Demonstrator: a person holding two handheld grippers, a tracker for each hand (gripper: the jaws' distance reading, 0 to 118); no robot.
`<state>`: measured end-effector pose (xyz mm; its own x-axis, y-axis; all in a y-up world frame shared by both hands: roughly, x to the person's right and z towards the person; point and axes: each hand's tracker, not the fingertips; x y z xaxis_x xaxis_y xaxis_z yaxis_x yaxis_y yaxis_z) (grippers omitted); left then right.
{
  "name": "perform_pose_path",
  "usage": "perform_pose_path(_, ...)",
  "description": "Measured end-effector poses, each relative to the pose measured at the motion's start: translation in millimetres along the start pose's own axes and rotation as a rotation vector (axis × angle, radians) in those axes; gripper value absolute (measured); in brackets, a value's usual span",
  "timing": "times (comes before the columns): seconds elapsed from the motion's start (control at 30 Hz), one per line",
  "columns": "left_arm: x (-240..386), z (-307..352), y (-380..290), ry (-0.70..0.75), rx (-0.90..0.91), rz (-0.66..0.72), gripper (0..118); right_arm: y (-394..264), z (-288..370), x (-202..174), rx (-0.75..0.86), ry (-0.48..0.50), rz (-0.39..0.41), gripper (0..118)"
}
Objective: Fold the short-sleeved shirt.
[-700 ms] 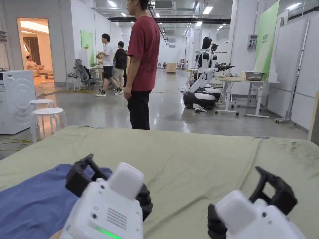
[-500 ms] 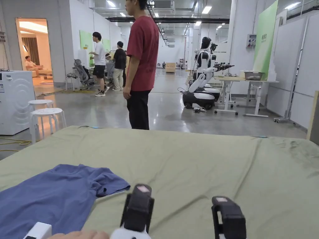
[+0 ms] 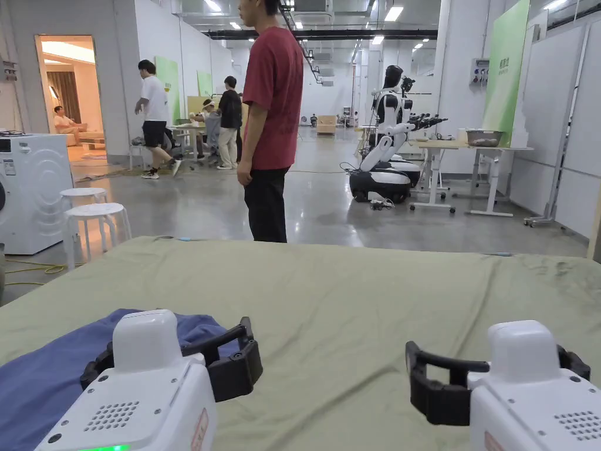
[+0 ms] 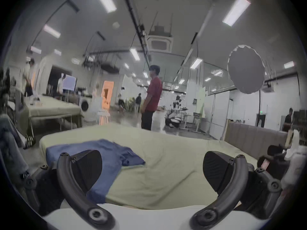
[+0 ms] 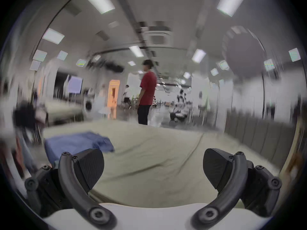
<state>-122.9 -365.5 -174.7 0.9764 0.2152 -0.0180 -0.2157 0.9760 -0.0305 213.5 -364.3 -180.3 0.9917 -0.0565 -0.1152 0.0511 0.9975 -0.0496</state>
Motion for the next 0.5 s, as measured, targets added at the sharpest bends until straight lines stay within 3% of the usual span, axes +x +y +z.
perform_pose_path(0.07,1,-3,-8,0.046,-0.023,-0.134,118,-5,1,3,-0.004,-0.011,-0.072,118)
perform_pose_path(0.17,10,-2,-22,0.059,0.002,-0.255,118,-9,5,-1,0.030,-0.067,0.003,118)
perform_pose_path(0.5,18,1,-26,0.030,-0.003,-0.255,118,-7,7,-5,0.027,-0.061,0.002,118)
